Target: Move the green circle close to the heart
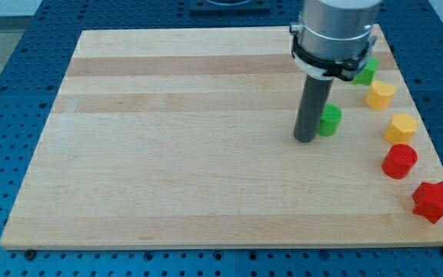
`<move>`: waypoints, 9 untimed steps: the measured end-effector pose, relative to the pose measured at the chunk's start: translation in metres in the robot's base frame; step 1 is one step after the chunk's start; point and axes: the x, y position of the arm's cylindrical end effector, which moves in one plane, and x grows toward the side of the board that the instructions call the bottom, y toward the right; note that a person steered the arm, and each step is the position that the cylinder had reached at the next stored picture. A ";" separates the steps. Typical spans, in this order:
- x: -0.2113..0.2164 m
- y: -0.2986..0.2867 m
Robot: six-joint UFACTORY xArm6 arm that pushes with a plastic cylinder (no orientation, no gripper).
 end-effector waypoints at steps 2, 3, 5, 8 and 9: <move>-0.012 0.004; -0.017 0.018; -0.019 0.048; -0.028 0.093; -0.028 0.093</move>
